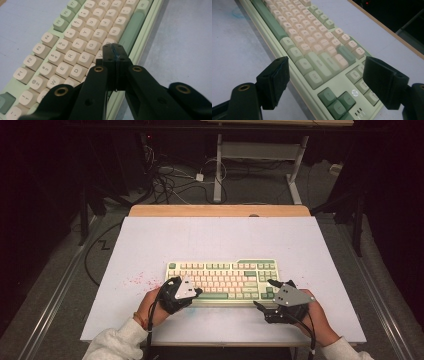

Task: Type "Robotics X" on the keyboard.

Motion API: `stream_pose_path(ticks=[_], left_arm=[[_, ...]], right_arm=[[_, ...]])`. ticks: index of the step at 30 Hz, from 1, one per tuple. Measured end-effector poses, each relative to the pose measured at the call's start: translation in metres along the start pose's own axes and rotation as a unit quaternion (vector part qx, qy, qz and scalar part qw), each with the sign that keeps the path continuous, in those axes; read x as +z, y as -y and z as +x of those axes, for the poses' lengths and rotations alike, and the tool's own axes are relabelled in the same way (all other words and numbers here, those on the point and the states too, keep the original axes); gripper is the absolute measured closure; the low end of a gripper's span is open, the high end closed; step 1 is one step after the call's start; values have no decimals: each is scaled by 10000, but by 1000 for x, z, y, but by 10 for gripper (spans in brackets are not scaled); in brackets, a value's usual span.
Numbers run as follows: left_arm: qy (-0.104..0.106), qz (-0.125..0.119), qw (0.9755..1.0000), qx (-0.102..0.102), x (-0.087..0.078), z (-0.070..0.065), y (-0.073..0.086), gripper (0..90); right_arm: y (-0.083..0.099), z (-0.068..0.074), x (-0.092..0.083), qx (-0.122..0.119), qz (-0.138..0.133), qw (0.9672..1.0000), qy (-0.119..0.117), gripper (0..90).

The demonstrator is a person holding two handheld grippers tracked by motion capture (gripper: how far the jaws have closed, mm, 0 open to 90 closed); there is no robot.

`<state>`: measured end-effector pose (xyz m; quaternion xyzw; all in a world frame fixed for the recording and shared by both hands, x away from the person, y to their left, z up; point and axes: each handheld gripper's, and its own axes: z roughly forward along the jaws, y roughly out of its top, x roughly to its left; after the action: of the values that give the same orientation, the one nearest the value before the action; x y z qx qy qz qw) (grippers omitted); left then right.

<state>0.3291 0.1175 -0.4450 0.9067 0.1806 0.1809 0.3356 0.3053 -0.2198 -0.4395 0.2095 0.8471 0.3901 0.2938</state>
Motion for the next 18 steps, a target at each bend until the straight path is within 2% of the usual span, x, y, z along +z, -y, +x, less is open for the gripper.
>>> stream_pose_path(ticks=[2, 4, 6, 11, 18], left_arm=[[0, 83, 10000, 27, 2, 0, 1, 876], [2, 334, 9994, 109, 9, -1, 4, 876], [33, 245, 9997, -12, 11, 1, 6, 876], [-45, 167, 9998, 49, 6, -1, 3, 876], [-84, 25, 10000, 2, 1, 2, 0, 876]], right_arm=[[0, 0, 0, 4, 7, 10000, 1, 219], [0, 0, 1, -9, 29, 10000, -8, 220], [0, 1, 1, -30, 52, 10000, -24, 219], [0, 1, 1, -41, 46, 10000, -10, 220], [0, 0, 0, -28, 25, 10000, 0, 219]])
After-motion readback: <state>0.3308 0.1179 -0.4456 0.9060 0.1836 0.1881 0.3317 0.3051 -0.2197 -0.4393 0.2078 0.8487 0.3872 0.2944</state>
